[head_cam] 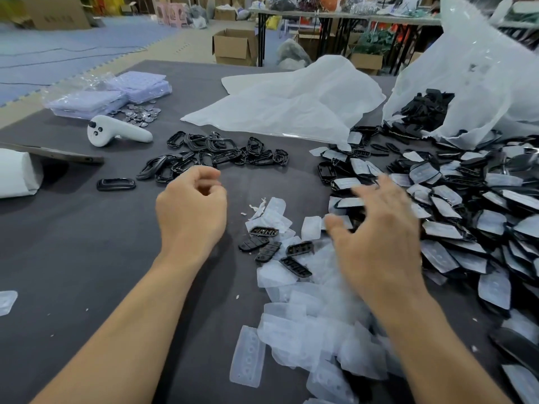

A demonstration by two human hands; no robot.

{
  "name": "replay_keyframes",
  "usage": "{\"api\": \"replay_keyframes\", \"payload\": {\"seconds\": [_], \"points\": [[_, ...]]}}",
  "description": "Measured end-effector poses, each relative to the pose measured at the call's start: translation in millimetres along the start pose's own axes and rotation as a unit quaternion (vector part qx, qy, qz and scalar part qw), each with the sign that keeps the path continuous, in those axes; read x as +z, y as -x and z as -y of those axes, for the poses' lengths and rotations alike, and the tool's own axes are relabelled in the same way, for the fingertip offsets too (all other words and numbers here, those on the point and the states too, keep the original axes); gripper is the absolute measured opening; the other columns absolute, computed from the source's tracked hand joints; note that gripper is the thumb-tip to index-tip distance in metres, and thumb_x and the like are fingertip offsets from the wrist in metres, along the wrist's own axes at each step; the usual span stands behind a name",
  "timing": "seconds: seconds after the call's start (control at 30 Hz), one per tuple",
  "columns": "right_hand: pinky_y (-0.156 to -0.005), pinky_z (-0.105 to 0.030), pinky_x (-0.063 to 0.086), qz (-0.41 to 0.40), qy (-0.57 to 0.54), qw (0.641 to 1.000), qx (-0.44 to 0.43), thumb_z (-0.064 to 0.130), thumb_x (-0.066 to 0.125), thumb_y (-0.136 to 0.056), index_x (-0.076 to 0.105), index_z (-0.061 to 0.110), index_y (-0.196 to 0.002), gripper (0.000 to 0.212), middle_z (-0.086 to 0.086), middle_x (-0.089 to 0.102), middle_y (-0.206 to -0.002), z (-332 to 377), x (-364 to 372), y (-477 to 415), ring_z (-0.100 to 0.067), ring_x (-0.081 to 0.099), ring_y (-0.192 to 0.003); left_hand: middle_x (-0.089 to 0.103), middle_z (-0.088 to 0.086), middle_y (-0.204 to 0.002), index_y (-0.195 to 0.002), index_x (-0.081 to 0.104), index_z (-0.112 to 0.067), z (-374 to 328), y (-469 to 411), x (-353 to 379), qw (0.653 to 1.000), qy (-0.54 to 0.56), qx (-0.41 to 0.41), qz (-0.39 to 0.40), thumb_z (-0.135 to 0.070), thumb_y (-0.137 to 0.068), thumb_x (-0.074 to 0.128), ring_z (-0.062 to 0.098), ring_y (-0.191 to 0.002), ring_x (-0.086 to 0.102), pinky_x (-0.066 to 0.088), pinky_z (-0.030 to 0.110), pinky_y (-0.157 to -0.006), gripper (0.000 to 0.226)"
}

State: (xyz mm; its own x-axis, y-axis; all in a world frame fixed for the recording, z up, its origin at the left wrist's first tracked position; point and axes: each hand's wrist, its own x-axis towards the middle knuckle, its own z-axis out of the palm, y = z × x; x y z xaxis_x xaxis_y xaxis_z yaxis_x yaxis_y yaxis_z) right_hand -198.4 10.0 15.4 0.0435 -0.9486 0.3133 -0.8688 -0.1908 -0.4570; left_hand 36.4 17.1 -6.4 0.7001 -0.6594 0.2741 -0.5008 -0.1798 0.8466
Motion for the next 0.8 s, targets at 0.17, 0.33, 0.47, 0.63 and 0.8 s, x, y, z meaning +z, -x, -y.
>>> {"api": "replay_keyframes", "payload": {"seconds": [0.17,0.33,0.47,0.63,0.8], "points": [[-0.122,-0.026,-0.001,0.136,-0.051,0.975,-0.167,0.050,0.063,-0.095,0.042,0.031,-0.152,0.063,0.008,0.026,-0.167,37,22,29,-0.008,0.008,-0.153,0.025,0.009,-0.169,-0.155,0.040,-0.017,17,-22,11,0.977,-0.194,0.030,0.078,-0.026,-0.089,0.064,0.025,-0.157,0.017,0.016,0.037,-0.127,0.071],[-0.116,-0.017,-0.009,0.218,-0.041,0.948,-0.228,0.052,0.051,-0.099,0.032,0.035,-0.157,0.064,0.013,0.029,-0.163,43,32,36,-0.008,0.010,-0.151,0.023,0.009,-0.170,-0.159,0.034,-0.017,24,-47,15,0.939,-0.301,0.036,0.160,-0.043,-0.098,0.047,0.029,-0.157,0.018,0.017,0.047,-0.127,0.068],[-0.120,-0.021,0.012,0.204,-0.062,0.950,-0.230,0.041,0.058,-0.098,0.048,0.034,-0.145,0.049,0.017,0.049,-0.143,41,32,33,-0.007,0.032,-0.140,0.062,0.007,-0.140,-0.136,0.064,-0.017,23,-44,14,0.955,-0.265,0.091,0.097,-0.026,-0.096,0.056,0.033,-0.129,0.054,0.042,0.043,-0.107,0.042],[-0.102,-0.012,0.027,0.191,-0.092,0.957,-0.197,0.031,0.070,-0.091,0.065,0.031,-0.125,0.035,0.020,0.063,-0.118,41,31,31,-0.004,0.047,-0.119,0.061,0.006,-0.138,-0.138,0.062,-0.022,23,-47,11,0.969,-0.221,0.097,0.054,-0.009,-0.089,0.062,0.031,-0.130,0.050,0.040,0.042,-0.108,0.050],[-0.091,-0.007,0.034,0.195,-0.111,0.957,-0.185,0.017,0.073,-0.088,0.070,0.029,-0.099,0.016,0.019,0.065,-0.099,42,28,33,-0.001,0.051,-0.105,0.066,-0.003,-0.136,-0.129,0.070,-0.026,29,-48,9,0.952,-0.243,0.134,0.126,-0.023,-0.096,0.055,0.028,-0.127,0.056,0.046,0.040,-0.105,0.037]]}}
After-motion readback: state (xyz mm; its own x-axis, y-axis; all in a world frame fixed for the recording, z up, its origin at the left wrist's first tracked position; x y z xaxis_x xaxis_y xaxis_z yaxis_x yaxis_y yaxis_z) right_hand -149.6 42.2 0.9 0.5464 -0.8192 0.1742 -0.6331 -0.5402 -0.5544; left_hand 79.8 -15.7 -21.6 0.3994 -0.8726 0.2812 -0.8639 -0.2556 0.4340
